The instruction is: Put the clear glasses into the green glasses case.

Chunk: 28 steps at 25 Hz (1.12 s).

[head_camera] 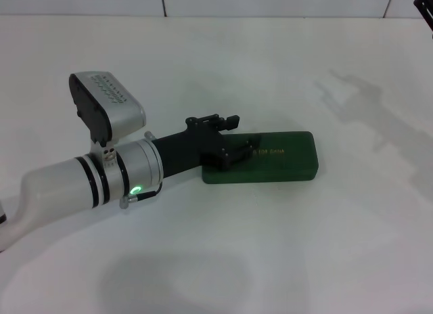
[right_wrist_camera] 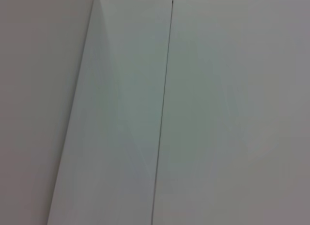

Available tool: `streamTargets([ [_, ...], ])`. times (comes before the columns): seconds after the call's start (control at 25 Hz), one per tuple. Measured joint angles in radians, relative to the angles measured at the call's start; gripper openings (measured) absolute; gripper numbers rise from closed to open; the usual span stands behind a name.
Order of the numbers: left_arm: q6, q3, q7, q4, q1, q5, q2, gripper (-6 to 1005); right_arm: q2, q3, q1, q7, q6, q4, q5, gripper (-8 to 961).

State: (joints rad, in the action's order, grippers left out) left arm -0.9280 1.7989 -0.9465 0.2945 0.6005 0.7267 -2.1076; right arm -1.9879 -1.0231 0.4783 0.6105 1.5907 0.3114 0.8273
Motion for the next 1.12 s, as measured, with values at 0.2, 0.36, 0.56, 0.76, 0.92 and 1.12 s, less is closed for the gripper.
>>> streamTargets([
  [0.2,-0.031,0.0,0.007,0.029,-0.023,-0.009,0.0,572,0.0,0.0,-0.003,0.002,0.006,0.0,0.003,358],
  [0.36,-0.162,-0.01,0.077,0.052,-0.067,-0.068,0.005,572,0.0,0.0,-0.005,0.003,0.008,0.0,0.011,358],
  [0.56,-0.361,-0.011,0.202,0.043,-0.126,-0.197,0.016,572,0.018,-0.002,0.014,0.091,-0.011,0.021,0.12,358],
  [0.76,-0.483,-0.063,0.256,0.037,-0.188,-0.211,0.03,572,0.053,-0.002,0.07,0.266,-0.039,0.069,0.377,359],
  [0.92,-0.54,-0.071,0.266,0.028,-0.214,-0.185,0.056,572,0.064,-0.003,0.156,0.384,-0.012,0.075,0.621,372],
  [1.12,-0.598,-0.072,0.277,-0.009,-0.216,-0.15,0.081,572,0.055,-0.003,0.198,0.459,-0.006,0.075,0.765,437],
])
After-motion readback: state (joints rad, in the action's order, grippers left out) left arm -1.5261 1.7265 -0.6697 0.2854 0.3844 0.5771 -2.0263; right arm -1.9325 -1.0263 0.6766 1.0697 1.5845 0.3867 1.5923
